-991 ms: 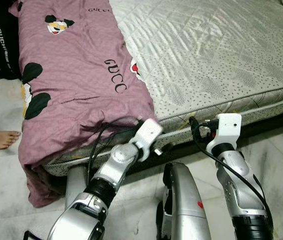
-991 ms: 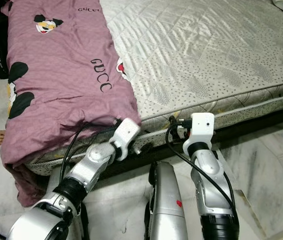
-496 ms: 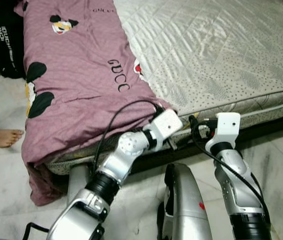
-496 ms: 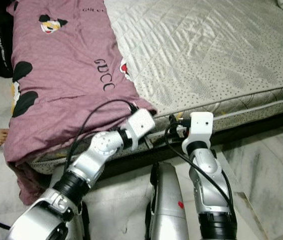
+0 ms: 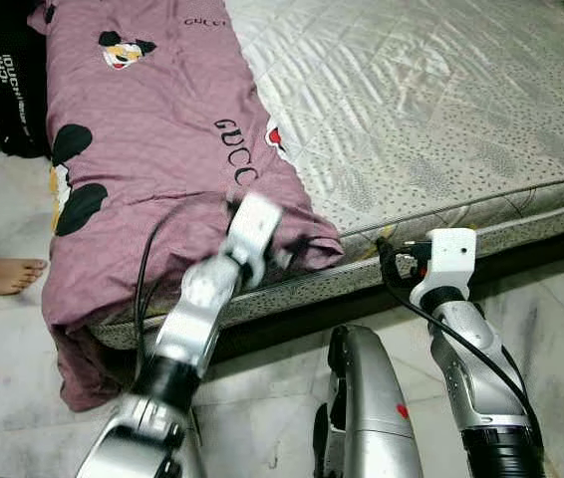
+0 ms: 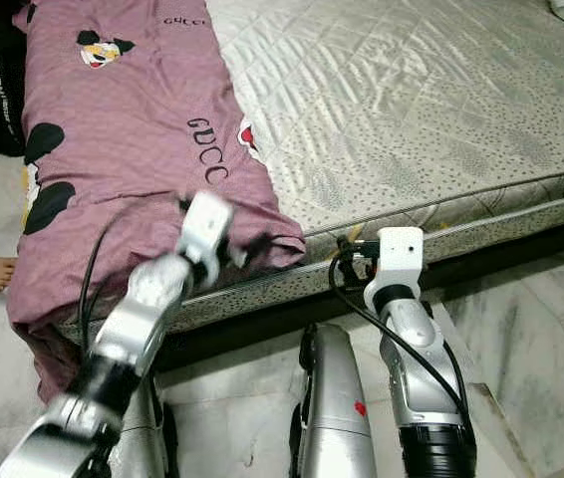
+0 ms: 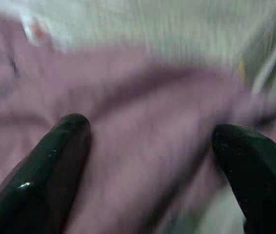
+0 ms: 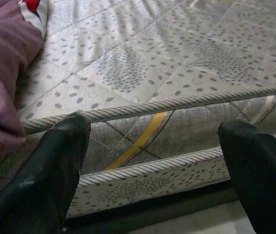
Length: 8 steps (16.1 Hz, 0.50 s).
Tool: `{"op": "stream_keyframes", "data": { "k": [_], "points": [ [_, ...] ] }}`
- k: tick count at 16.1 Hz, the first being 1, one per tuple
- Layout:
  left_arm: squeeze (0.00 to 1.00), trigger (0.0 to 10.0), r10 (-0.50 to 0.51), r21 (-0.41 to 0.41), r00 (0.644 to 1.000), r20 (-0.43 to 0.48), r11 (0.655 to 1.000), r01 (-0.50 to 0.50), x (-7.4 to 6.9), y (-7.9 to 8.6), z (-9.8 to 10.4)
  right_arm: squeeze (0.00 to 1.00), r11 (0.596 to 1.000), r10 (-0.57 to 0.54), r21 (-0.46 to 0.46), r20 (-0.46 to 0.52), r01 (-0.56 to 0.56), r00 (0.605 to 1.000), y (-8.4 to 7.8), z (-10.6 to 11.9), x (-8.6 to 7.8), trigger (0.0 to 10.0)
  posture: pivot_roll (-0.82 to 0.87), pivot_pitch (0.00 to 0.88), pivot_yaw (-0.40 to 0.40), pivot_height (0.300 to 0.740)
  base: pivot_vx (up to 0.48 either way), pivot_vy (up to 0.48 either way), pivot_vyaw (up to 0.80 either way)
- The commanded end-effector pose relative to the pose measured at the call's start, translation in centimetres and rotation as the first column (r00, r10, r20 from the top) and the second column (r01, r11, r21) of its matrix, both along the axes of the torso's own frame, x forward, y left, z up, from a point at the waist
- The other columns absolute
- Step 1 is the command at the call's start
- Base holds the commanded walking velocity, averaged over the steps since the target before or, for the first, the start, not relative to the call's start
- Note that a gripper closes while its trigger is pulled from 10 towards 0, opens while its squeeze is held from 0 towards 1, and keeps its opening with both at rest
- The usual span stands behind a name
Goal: Clean up the room
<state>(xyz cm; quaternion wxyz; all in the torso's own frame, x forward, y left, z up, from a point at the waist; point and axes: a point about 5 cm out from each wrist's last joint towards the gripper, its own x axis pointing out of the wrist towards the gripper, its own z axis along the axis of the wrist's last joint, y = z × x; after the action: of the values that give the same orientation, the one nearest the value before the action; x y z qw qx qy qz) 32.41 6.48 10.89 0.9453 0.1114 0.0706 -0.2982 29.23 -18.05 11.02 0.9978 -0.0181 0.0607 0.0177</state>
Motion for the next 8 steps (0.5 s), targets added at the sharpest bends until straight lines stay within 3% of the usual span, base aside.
{"op": "stream_keyframes", "data": {
  "k": [1, 2, 3, 4, 5, 7, 8],
  "points": [
    [0.0, 10.0, -0.044, 0.048, 0.999, -0.032, 0.998, 0.045, -0.7, -0.6, -0.6, 0.0, 1.0, 0.0, -0.014, -0.039, 0.0, 0.999, -0.1, -0.7, -0.2, 10.0, -0.03, 0.133, -0.054, 0.496, 0.0, 0.0, 0.0],
    [0.0, 10.0, -0.06, 0.051, 0.998, -0.028, 0.997, 0.061, -1.1, -0.8, -0.8, 0.0, 1.0, 0.003, -0.014, -0.041, -0.004, 0.999, 0.0, -0.7, -0.1, 10.0, -0.03, 0.133, -0.054, 0.496, 0.0, 0.0, 0.0],
    [0.0, 10.0, -0.024, -0.057, 0.997, 0.074, 0.998, 0.028, -0.8, -1.2, 1.3, 0.0, 1.0, 0.007, -0.017, -0.042, -0.008, 0.999, 0.0, -0.7, -0.1, 10.0, -0.03, 0.132, -0.057, 0.496, 0.0, 0.0, 0.0],
    [0.0, 10.0, 0.087, -0.145, 0.974, 0.208, 0.988, -0.057, 0.0, -0.5, 3.9, 0.0, 1.0, 0.005, -0.018, -0.043, -0.006, 0.999, -0.1, -0.7, -0.1, 10.0, -0.03, 0.129, -0.058, 0.496, 0.0, 0.0, 0.0],
    [0.0, 10.0, 0.249, -0.237, 0.925, 0.288, 0.954, -0.182, 1.0, 1.3, 6.1, 0.0, 1.0, 0.003, -0.019, -0.043, -0.004, 0.999, -0.2, -0.7, -0.1, 10.0, -0.03, 0.129, -0.058, 0.496, 0.0, 0.0, 0.0],
    [0.0, 10.0, 0.416, -0.275, 0.866, 0.278, 0.898, -0.344, 2.3, 4.2, 6.7, 0.0, 1.0, 0.002, -0.024, -0.04, -0.003, 0.999, -0.2, -0.6, 0.0, 10.0, -0.03, 0.124, -0.057, 0.496, 0.0, 0.0, 0.0],
    [0.0, 10.0, 0.482, -0.249, 0.846, 0.228, 0.869, -0.428, 2.9, 5.6, 5.9, 0.0, 1.0, 0.001, -0.025, -0.036, -0.002, 0.999, -0.2, -0.6, 0.0, 10.0, -0.03, 0.124, -0.057, 0.496, 0.0, 0.0, 0.0]
  ]
}}
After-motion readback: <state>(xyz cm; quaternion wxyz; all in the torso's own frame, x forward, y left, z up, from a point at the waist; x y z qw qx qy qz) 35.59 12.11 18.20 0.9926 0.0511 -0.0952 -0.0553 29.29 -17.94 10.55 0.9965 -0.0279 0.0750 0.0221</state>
